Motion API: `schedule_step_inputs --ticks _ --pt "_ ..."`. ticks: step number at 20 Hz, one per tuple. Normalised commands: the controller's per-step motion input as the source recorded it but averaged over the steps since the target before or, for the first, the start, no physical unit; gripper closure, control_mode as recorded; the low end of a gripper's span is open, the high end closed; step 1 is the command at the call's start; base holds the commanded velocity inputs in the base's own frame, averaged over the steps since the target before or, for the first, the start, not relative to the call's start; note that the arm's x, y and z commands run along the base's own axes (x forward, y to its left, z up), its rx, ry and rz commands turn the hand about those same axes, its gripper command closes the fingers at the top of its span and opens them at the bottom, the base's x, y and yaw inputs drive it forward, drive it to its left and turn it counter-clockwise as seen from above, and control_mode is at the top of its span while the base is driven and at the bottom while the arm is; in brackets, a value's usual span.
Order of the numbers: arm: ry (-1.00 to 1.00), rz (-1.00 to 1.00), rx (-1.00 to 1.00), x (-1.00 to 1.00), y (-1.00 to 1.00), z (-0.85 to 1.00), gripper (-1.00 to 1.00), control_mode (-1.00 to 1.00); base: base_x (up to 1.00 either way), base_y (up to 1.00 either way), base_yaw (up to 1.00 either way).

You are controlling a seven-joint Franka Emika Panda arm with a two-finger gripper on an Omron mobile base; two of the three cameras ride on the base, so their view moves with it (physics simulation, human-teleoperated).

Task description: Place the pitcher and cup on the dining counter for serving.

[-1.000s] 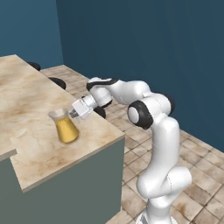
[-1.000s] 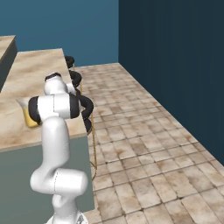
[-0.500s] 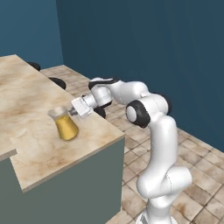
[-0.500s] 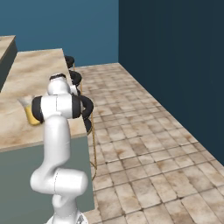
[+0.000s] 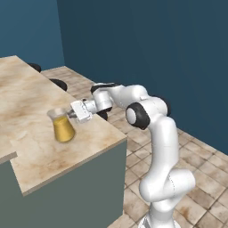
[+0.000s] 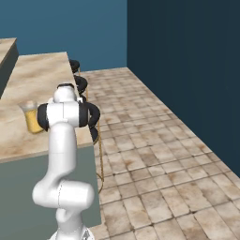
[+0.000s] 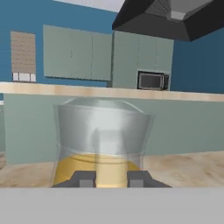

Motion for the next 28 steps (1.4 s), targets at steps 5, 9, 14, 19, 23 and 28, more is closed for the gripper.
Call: schedule_step_inputs --ticks 5,9,14,19,23,28 --pt "0.03 0.00 0.00 0.00 0.00 0.00 -1.00 -1.00 0.00 0.00 0.00" --pt "0.00 -0.01 0.00 -0.03 -0.17 0.10 -1.00 -1.00 0.00 0.00 0.00" --pt "0.04 -0.02 0.00 -0.30 -0.67 0.36 -1.00 -1.00 0.00 0.00 0.00" --pt "0.08 -0.04 0.00 -0.40 -0.87 0.49 -1.00 -1.00 0.00 0.00 0.00" --pt "0.07 -0.03 -0.03 -0.39 -0.77 0.28 -1.00 -1.00 0.00 0.00 0.00" --pt "0.02 0.00 -0.11 -0.25 -0.39 0.00 -1.00 -1.00 0.00 0.00 0.00"
